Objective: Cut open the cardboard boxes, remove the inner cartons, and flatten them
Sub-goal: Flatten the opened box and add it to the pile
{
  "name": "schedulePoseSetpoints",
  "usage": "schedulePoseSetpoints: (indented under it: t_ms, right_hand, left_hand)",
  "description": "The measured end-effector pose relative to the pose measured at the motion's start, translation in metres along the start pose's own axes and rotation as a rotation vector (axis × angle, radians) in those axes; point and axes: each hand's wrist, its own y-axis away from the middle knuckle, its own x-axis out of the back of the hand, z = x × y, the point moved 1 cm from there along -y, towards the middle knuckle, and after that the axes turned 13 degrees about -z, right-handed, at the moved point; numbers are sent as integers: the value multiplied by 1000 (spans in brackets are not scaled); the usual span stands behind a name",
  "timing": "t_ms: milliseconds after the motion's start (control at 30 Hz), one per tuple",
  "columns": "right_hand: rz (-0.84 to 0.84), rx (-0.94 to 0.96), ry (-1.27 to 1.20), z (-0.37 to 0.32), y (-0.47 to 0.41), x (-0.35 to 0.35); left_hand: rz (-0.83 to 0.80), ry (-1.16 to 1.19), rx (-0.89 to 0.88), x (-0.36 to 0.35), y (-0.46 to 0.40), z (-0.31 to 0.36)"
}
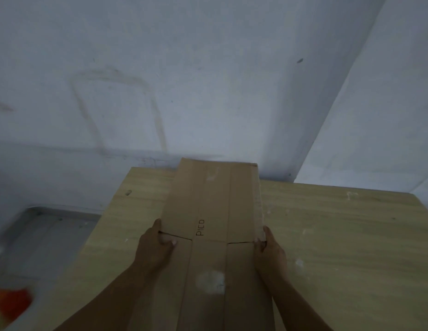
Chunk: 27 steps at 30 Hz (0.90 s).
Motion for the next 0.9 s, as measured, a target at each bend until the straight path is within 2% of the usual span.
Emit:
schedulePoseSetpoints:
  t_ms: [233,367,500,633,900]
  right_hand:
    - [30,-93,43,2,-27,-7]
    - [-6,-144,65,2,-33,-12]
    - [19,-155,56,0,-34,-10]
    - [83,-161,130,-4,-22,11]
    - [392,-248,221,5,43,69]
  left_hand:
    - [-52,-2,31,2,-26,3]
    - [-105,31,50,1,-32,-3]
    - [-67,-3,19,6,-33,2]
    - [75,-188,-176,5,-33,27]
    - [-106,-291,-578,-39,-11,128]
